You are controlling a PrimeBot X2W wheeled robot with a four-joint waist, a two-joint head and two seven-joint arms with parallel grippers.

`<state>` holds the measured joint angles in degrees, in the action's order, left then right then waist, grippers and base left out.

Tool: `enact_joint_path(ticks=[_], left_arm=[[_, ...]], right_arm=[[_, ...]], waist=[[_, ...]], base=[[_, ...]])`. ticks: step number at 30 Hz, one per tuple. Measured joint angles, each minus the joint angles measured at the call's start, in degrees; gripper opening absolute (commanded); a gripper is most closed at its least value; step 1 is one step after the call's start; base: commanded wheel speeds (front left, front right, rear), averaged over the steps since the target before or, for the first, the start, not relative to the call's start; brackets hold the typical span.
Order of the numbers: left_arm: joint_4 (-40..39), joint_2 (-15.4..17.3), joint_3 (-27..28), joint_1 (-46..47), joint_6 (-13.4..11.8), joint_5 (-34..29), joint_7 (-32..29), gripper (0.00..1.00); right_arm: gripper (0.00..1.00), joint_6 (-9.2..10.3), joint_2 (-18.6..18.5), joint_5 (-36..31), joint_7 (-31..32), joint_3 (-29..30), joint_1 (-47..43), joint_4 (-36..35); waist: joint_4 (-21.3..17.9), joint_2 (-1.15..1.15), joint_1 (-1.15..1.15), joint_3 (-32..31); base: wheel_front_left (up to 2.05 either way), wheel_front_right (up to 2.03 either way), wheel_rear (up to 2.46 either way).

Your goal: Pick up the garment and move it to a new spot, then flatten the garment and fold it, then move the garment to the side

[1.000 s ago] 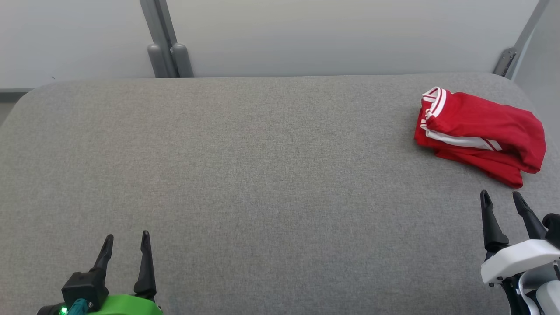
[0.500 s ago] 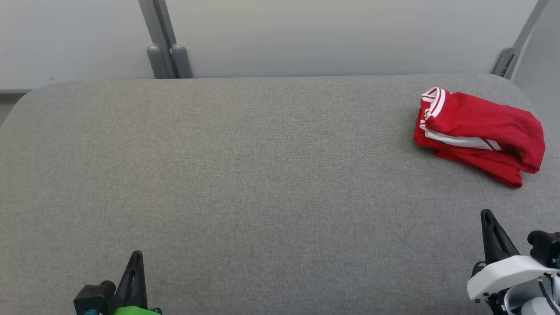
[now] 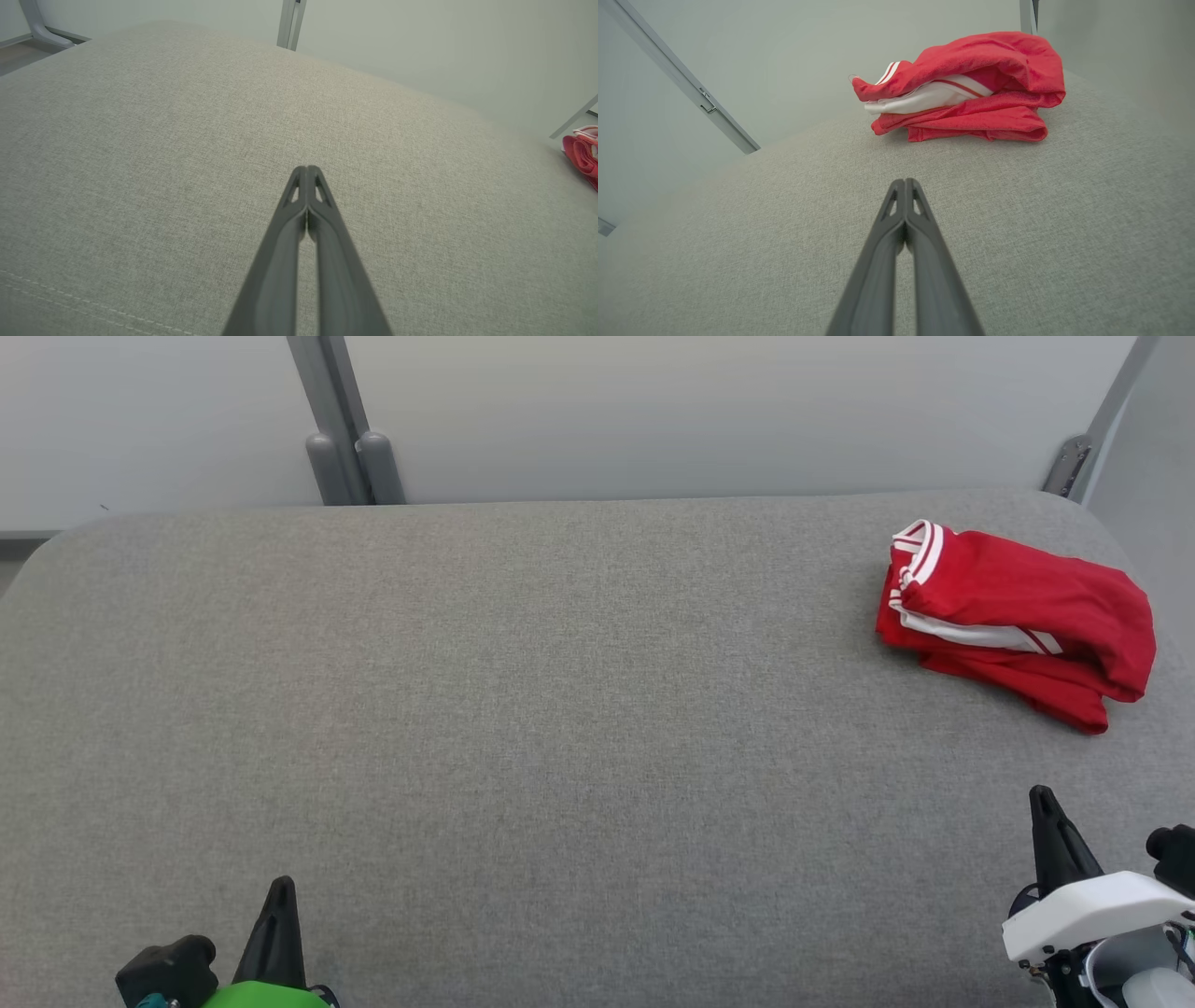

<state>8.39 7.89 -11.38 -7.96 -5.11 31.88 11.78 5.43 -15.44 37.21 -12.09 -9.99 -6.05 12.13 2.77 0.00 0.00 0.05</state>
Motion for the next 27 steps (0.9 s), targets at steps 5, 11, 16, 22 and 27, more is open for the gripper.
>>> enact_joint_path(ticks=[5,11,16,22,27], left_arm=[[0.1,-0.3,0.8,0.1,0.9,3.7,-1.2,0.0],[0.3,-0.8,1.8,0.2,1.6,7.5,-2.2,0.0],[0.5,-1.0,2.4,0.9,2.1,10.8,-3.0,0.0],[1.0,-1.1,3.4,1.3,2.8,14.7,-4.2,0.0],[1.4,-1.2,4.0,2.0,3.4,18.1,-5.1,0.0]], right_arm=[[0.0,-0.88,0.9,3.3,1.1,1.1,0.3,0.0],[0.0,-1.41,1.6,6.8,2.3,2.2,1.0,0.1],[0.0,-2.04,2.4,9.8,3.2,3.0,1.2,0.3],[0.0,-2.94,3.2,13.3,4.4,4.1,2.1,0.6],[0.0,-3.45,4.0,16.3,5.4,5.0,2.3,0.8]], waist=[[-0.2,0.0,0.0,0.0],[-0.4,0.0,0.0,0.0],[-0.5,0.0,0.0,0.0],[-0.7,0.0,0.0,0.1],[-0.8,0.0,0.0,0.1]], base=[[0.0,0.0,0.0],[0.0,0.0,0.0],[0.0,0.0,0.0],[0.0,0.0,0.0],[0.0,0.0,0.0]])
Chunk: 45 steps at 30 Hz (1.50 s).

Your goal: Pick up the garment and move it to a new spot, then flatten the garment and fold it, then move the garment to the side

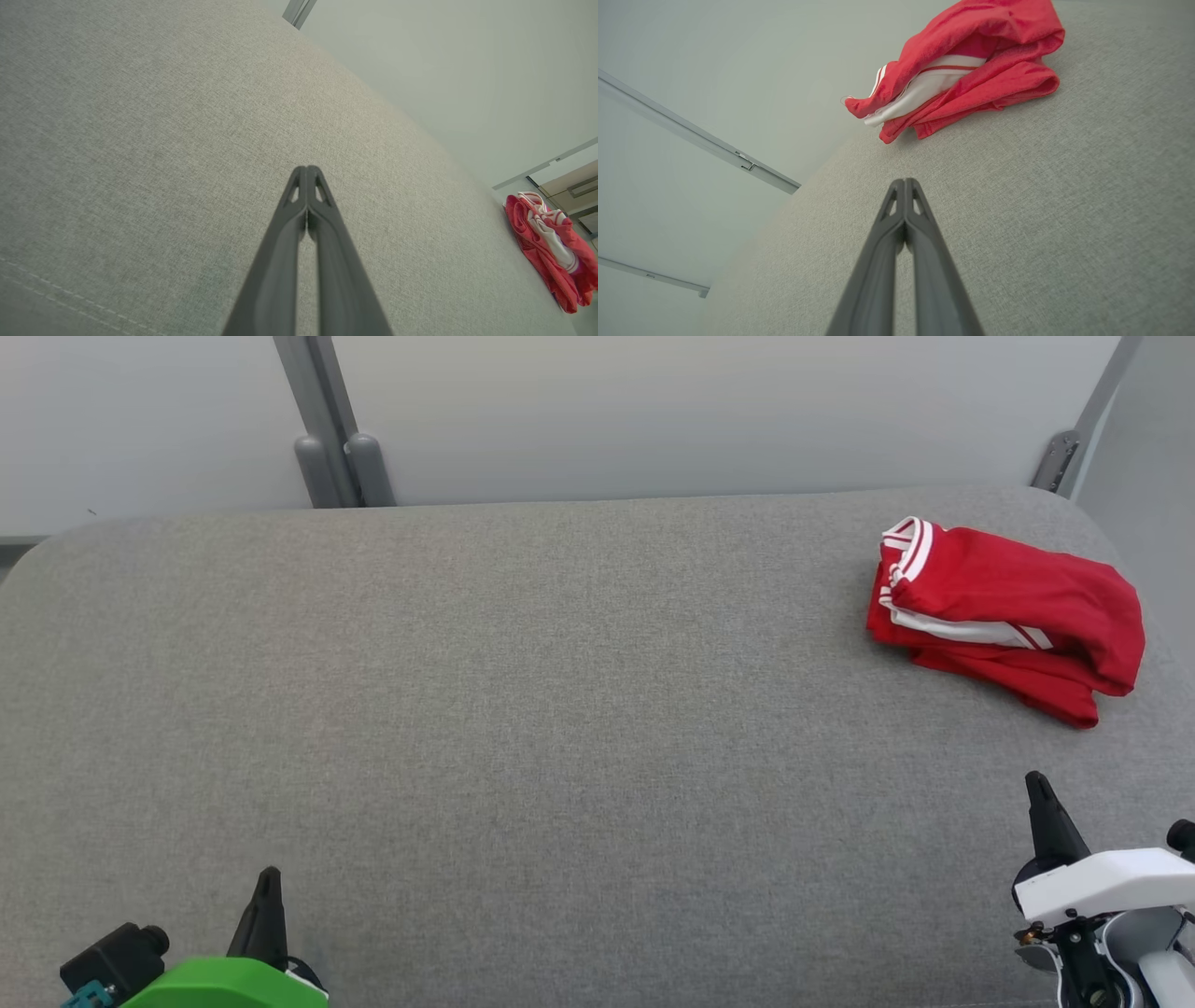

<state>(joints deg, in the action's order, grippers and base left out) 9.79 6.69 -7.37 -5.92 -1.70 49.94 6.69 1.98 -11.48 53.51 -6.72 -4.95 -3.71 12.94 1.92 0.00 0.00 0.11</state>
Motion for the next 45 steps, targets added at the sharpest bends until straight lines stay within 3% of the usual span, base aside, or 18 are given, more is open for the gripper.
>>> enact_joint_path(ticks=[45], left_arm=[[3.7,-1.8,6.2,5.8,5.8,29.4,-7.3,0.0]], right_arm=[[0.0,-6.02,6.0,26.1,8.4,8.1,4.7,2.0]], waist=[[-1.3,0.0,0.0,0.0]], base=[[0.0,0.0,0.0]])
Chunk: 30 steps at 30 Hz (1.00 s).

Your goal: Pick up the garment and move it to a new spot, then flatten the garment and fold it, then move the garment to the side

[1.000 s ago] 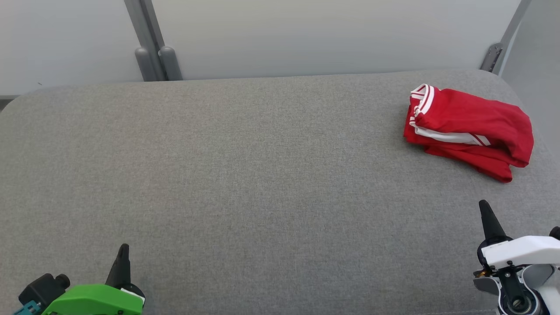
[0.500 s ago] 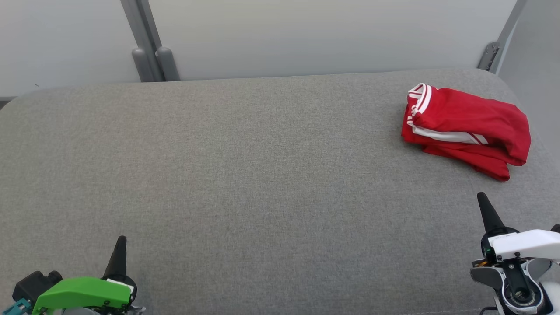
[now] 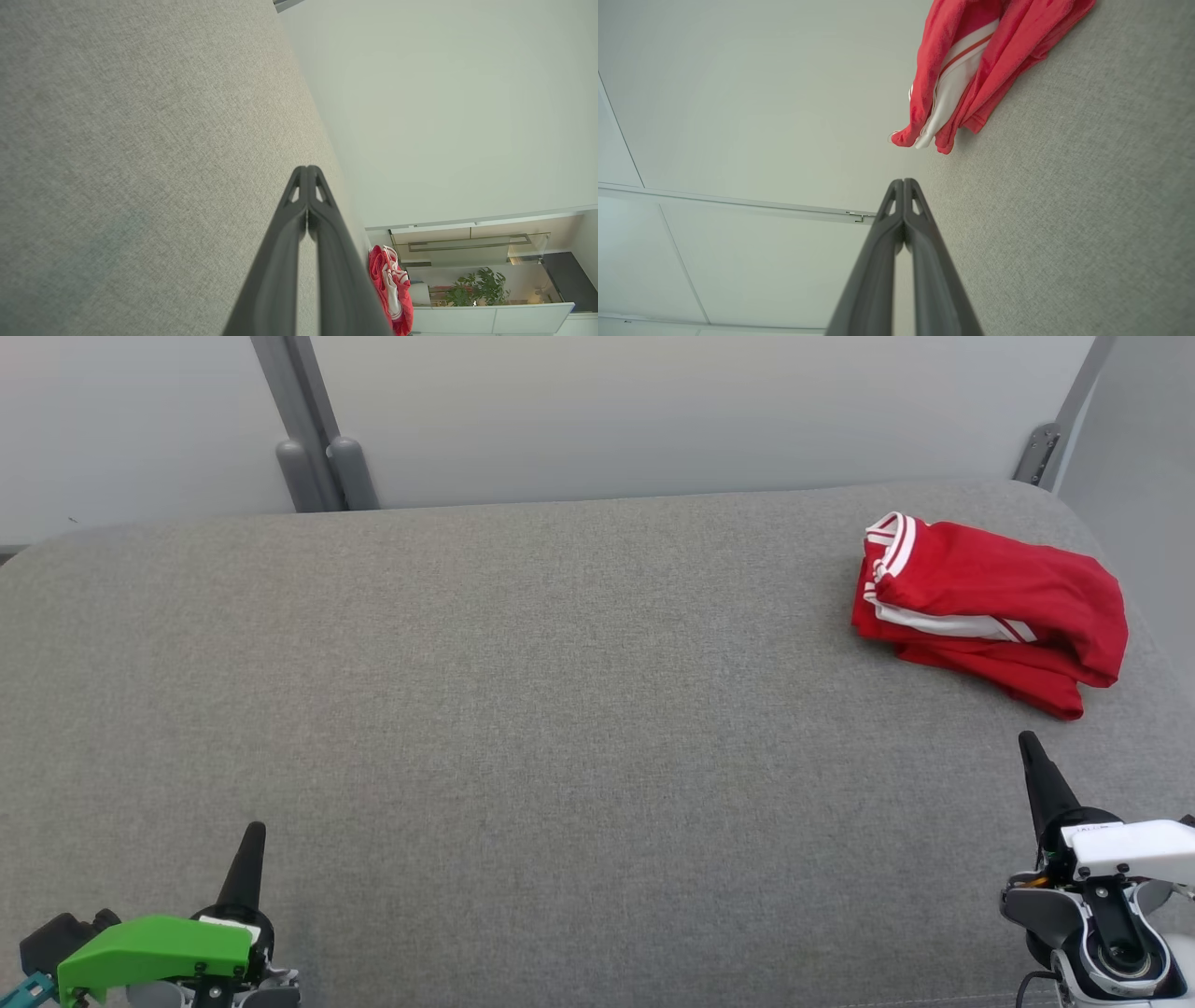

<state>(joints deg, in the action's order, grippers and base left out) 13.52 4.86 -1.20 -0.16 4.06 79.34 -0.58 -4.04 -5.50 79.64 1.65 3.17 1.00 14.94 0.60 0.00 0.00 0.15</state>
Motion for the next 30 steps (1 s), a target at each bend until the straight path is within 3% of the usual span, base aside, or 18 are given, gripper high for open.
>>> enact_joint_path(ticks=[20,30], left_arm=[[1.7,-0.8,2.9,2.3,2.5,13.3,-3.4,0.0],[2.0,-0.9,3.1,2.9,2.6,14.3,-3.5,0.0]], right_arm=[[0.0,-2.5,2.6,11.7,3.6,3.6,2.1,1.0],[0.0,-2.5,2.9,12.5,4.0,3.9,2.3,1.1]], waist=[[-0.6,0.0,0.0,0.0],[-0.6,0.0,0.0,0.0]], base=[[0.0,0.0,0.0],[0.0,0.0,0.0]])
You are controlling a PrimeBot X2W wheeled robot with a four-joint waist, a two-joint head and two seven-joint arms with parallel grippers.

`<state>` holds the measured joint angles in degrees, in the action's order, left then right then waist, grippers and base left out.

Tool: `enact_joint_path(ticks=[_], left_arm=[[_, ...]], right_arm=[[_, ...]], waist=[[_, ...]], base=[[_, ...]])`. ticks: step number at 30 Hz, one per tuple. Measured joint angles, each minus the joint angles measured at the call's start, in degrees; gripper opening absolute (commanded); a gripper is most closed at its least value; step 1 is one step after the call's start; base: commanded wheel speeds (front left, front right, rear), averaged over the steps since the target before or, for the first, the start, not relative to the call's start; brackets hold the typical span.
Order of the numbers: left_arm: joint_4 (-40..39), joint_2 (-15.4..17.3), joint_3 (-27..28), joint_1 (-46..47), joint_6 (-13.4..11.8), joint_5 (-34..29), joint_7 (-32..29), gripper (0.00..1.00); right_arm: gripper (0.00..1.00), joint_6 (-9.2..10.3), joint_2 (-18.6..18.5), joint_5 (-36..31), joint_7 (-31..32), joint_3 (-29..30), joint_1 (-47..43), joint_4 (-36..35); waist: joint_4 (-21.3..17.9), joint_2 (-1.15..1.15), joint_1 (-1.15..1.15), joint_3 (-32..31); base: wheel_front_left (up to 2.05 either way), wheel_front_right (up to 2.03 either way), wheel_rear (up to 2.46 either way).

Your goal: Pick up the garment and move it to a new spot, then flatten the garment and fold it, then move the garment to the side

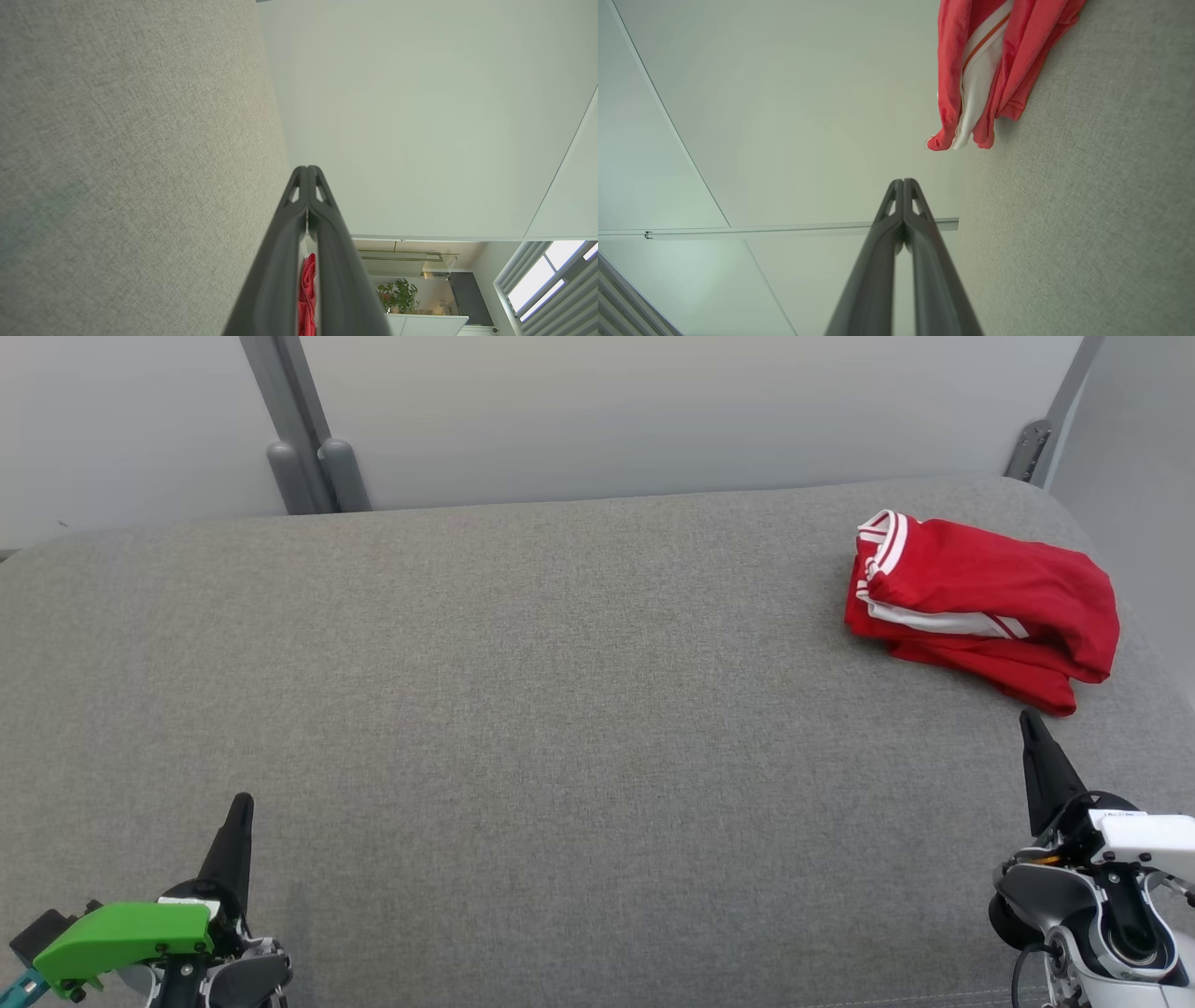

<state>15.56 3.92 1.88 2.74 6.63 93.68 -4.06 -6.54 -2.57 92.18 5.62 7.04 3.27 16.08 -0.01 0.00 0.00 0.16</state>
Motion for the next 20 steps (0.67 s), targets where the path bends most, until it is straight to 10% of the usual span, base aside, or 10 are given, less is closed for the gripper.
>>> enact_joint_path(ticks=[20], left_arm=[[0.3,0.0,0.1,0.1,0.4,0.0,0.0,0.0]], right_arm=[[0.0,-0.01,0.0,0.0,0.0,0.0,0.0,0.1]], waist=[[0.0,0.0,0.0,0.0]], base=[[0.0,0.0,0.0]])
